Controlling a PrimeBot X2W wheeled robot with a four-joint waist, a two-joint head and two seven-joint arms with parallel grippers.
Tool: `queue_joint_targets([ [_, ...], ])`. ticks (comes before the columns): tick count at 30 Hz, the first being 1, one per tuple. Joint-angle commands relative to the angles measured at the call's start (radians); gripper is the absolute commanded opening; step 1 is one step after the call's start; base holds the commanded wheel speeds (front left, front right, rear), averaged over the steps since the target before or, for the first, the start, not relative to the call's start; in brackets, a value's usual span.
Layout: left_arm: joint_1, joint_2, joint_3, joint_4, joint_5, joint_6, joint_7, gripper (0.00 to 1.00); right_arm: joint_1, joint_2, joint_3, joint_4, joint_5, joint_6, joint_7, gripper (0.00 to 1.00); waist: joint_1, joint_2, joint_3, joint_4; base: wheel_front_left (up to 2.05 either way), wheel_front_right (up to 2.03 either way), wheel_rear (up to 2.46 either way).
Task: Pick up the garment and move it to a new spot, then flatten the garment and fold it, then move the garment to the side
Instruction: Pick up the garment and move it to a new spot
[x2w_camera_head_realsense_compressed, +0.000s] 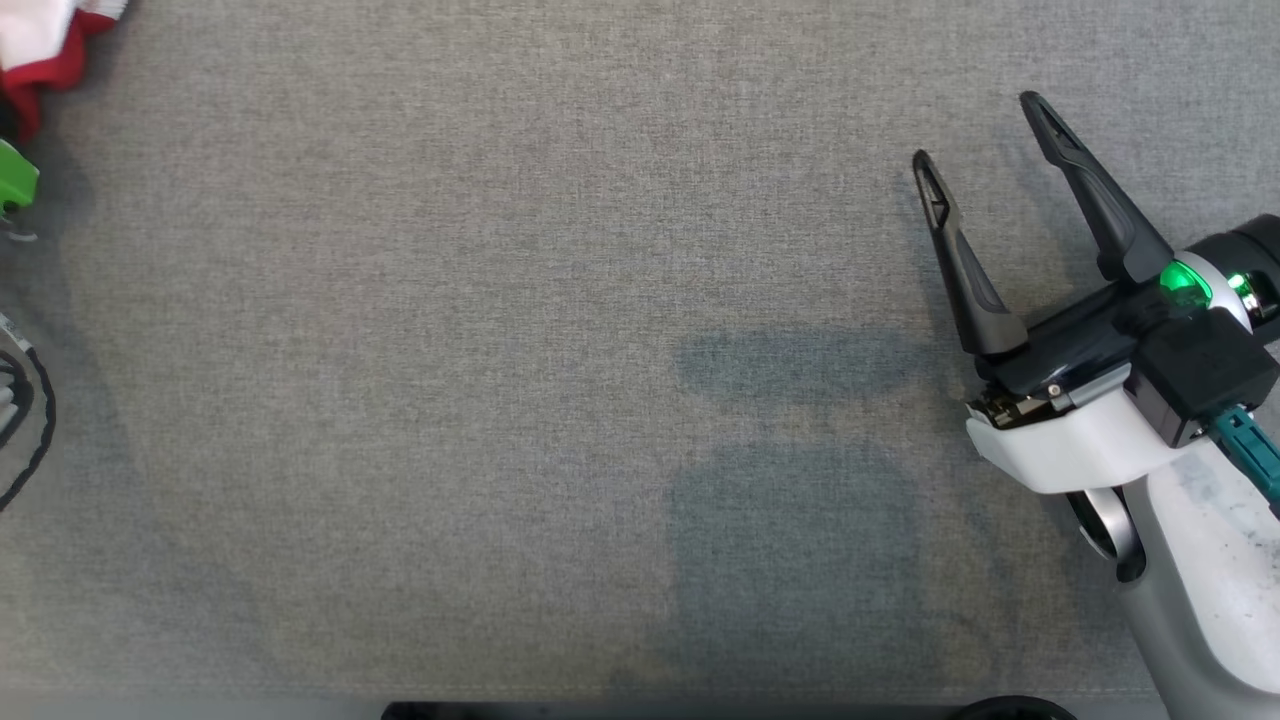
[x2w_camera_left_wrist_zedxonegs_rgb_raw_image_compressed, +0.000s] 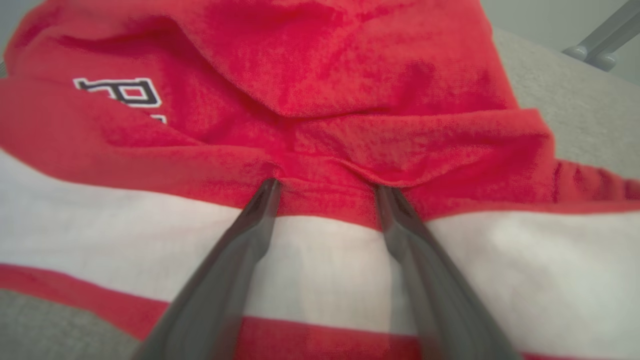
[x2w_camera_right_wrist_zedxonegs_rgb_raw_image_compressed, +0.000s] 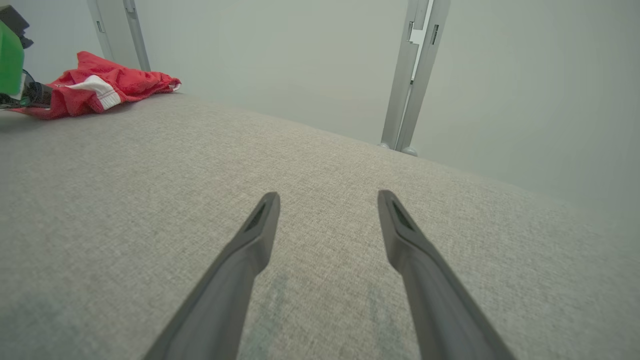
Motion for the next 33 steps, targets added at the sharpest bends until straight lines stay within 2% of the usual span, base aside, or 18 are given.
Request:
queue_joint_targets([
  [1, 0.021, -0.03, -0.026, 0.032, -0.01, 0.0, 0.046, 1.0, 0.014, 0.004, -0.008, -0.009, -0.006, -0.002, -0.003, 1.0, 0.0, -0.0001, 0.03, -0.031, 0.0, 0.0, 0.0],
  [2, 0.024, -0.034, -0.036, 0.04, -0.016, 0.0, 0.059, 0.42, 0.021, 0.005, -0.015, -0.012, -0.007, -0.002, -0.003, 1.0, 0.0, -0.0001, 0.029, -0.03, 0.0, 0.0, 0.0],
  [3, 0.03, -0.042, -0.053, 0.037, -0.025, 0.0, 0.079, 0.0, 0.027, 0.006, -0.023, -0.012, -0.008, -0.002, -0.003, 1.0, 0.0, -0.0001, 0.027, -0.027, 0.0, 0.0, 0.0],
  [8, 0.05, -0.045, -0.108, -0.03, -0.075, -0.006, 0.109, 0.0, 0.052, 0.025, -0.047, 0.003, -0.002, -0.002, -0.003, 1.0, 0.0, -0.0001, -0.018, -0.006, 0.0, 0.0, 0.0],
  [12, 0.058, 0.01, -0.145, -0.106, -0.105, -0.005, 0.087, 0.0, 0.065, 0.052, -0.041, 0.025, 0.009, -0.002, -0.003, 1.0, 0.0, -0.0001, -0.09, -0.001, 0.0, 0.0, 0.0],
  [15, 0.071, 0.053, -0.181, -0.147, -0.083, -0.001, 0.06, 0.0, 0.08, 0.078, -0.037, 0.046, 0.015, -0.002, -0.003, 1.0, 0.0, -0.0001, -0.153, -0.004, 0.0, 0.0, 0.0],
  [23, 0.203, 0.017, -0.296, -0.359, -0.067, 0.001, 0.086, 0.0, 0.194, 0.137, -0.064, 0.096, 0.03, -0.002, -0.003, 1.0, 0.0, -0.0001, -0.339, -0.004, 0.0, 0.0, 0.0],
  [26, 0.269, -0.009, -0.327, -0.466, -0.068, 0.023, 0.102, 0.0, 0.241, 0.158, -0.071, 0.111, 0.035, -0.002, -0.003, 1.0, 0.0, -0.0001, -0.404, -0.015, 0.0, 0.0, 0.0],
  [33, 0.445, -0.056, -0.411, -0.76, -0.067, 0.109, 0.152, 0.0, 0.324, 0.188, -0.08, 0.125, 0.04, -0.002, -0.003, 1.0, 0.0, -0.0001, -0.51, -0.07, 0.0, 0.0, 0.0],
])
